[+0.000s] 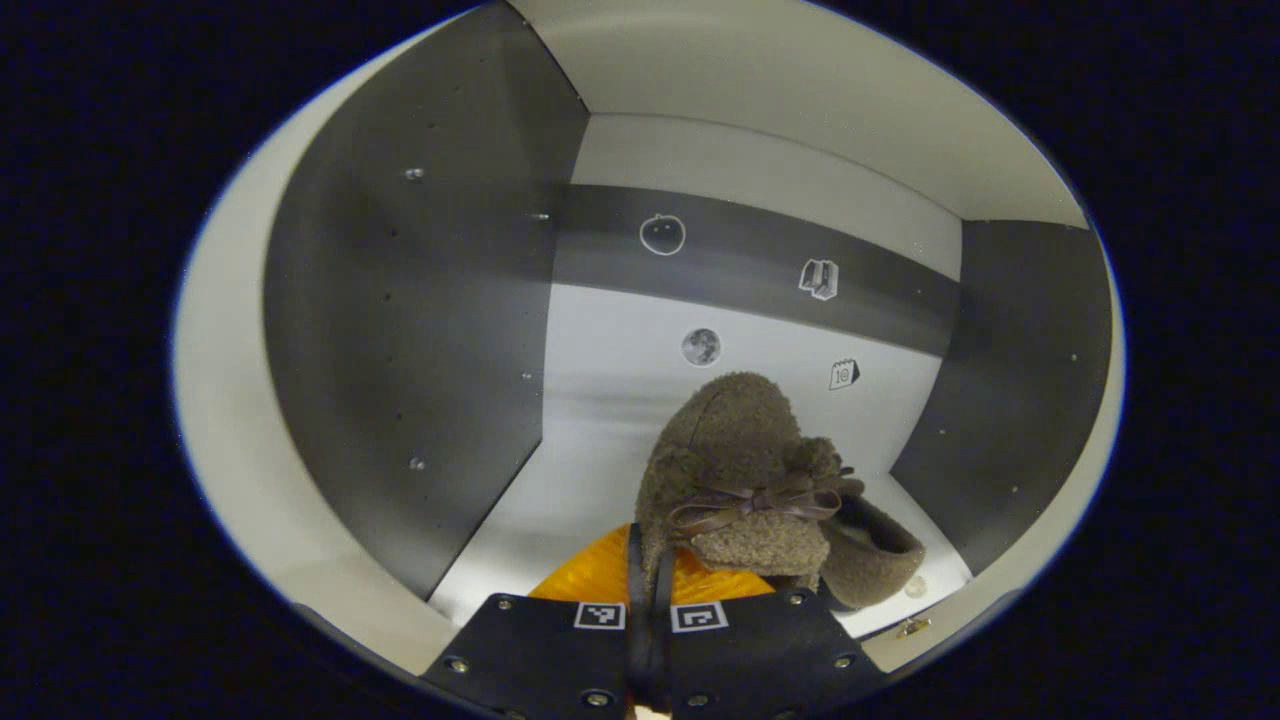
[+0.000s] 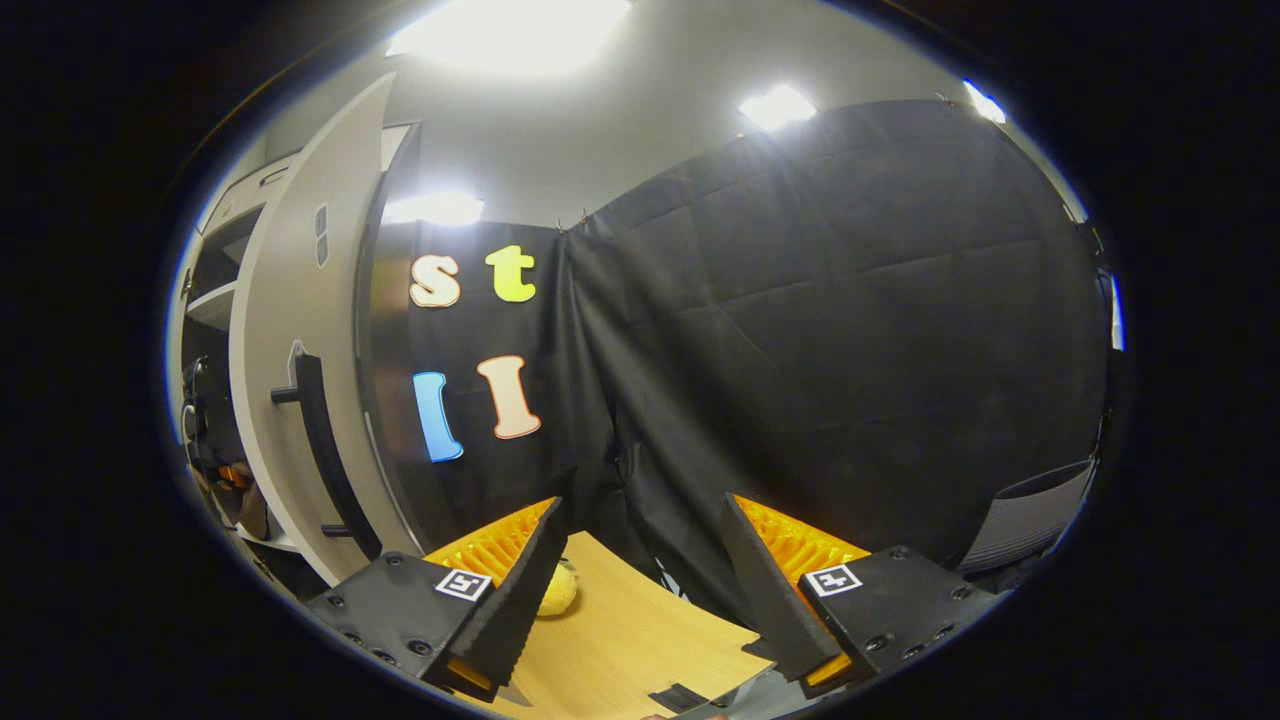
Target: Grab one shoe with the right hand and put it into the shoe cabinet, grab the other shoe with the left hand and put it into the shoe cabinet; then close the right door with the right hand and the left door with the left hand.
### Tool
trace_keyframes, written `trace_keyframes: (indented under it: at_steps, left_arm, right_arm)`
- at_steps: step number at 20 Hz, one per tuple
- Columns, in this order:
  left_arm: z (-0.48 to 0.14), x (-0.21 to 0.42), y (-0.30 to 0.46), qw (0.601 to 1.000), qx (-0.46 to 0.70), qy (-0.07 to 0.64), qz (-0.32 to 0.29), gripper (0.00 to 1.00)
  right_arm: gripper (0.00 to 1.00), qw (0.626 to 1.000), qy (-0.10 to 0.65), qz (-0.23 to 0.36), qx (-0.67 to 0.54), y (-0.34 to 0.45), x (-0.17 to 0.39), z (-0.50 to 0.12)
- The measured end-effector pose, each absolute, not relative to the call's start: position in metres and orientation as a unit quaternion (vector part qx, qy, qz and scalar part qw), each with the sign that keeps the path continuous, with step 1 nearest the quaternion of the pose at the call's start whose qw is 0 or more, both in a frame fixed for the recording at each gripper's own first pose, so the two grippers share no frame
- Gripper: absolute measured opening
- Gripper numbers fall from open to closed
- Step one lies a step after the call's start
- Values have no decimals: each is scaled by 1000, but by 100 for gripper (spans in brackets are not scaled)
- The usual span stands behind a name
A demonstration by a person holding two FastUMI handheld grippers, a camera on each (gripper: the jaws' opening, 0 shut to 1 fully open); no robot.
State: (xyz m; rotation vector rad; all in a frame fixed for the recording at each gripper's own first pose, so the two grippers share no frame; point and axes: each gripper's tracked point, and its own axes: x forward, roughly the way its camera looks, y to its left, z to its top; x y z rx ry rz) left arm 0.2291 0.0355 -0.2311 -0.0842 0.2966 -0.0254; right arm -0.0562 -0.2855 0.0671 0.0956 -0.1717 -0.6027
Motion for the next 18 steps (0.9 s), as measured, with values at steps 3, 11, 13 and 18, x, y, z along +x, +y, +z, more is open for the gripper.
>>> trace_keyframes:
  at_steps: [3,11,13,18]
  left_arm:
    - [-231,286,34,988,-32,150,-14,1]
    - [-253,339,25,985,27,170,-20,1]
    - [-258,342,24,983,39,177,-23,2]
    - [-272,342,20,975,75,207,-35,48]
  right_arm:
    - [98,944,-87,-316,49,-288,-65,68]
    - [98,930,-85,-354,51,-292,-88,58]
    - [98,929,-83,-357,59,-293,-88,56]
    - [98,929,-82,-356,57,-293,-83,53]
